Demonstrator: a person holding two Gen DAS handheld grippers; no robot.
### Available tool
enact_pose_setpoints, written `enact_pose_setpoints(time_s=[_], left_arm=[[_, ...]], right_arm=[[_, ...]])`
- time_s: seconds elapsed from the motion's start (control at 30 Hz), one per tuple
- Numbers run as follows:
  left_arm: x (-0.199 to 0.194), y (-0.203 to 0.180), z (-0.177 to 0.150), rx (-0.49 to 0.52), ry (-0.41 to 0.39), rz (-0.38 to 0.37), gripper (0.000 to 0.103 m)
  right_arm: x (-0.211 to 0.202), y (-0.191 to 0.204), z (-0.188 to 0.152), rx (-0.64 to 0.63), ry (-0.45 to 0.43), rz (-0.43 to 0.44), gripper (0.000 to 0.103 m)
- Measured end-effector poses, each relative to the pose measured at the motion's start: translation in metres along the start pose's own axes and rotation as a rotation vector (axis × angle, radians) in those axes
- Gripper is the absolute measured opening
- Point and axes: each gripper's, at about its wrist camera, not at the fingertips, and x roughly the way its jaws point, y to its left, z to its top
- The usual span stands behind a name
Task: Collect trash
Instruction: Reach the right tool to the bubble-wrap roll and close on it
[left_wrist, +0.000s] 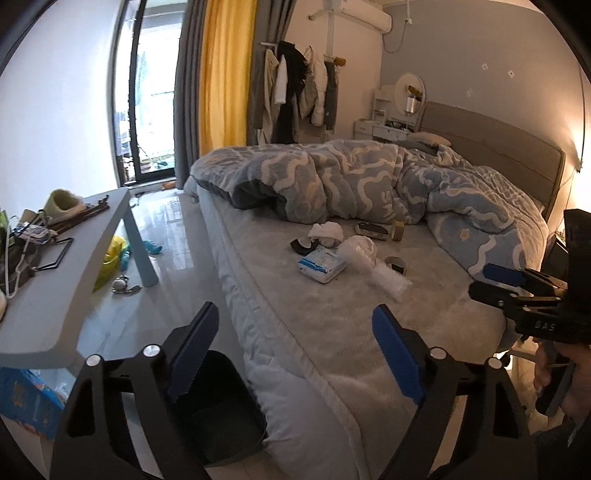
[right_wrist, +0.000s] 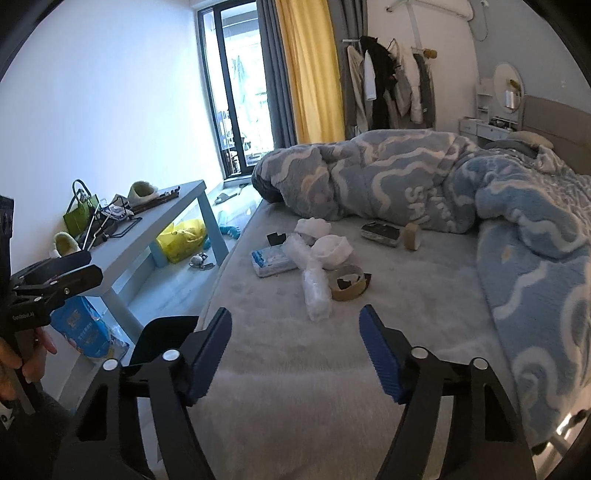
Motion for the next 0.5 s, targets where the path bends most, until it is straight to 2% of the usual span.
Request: enact_pose_setpoints(time_s=[0.13, 0.27, 0.33, 0.5], left_arm=[[0.022, -0.004, 0.008, 0.027, 0.030, -0.030, 0.078], [0.045, -0.010, 0.015, 0.084, 0.060, -0.027, 0.070], [0.054, -0.008, 0.019, 0.081, 0.068, -0.058, 0.068], [0.082, -0.003, 0.025, 0.075, 0.077, -0.094, 0.058]], right_arm=[[0.024, -0.001, 0.004, -0.012, 0.026, 0.014, 0.065], [0.047, -0.005, 0.007, -0.009, 0.054, 0.017, 0.059], [0.060, -0.005, 0.007, -0.008, 0.072, 0.014, 0.055], [0.087, -0.006, 0.006, -0.011, 0.108, 0.011, 0.053]])
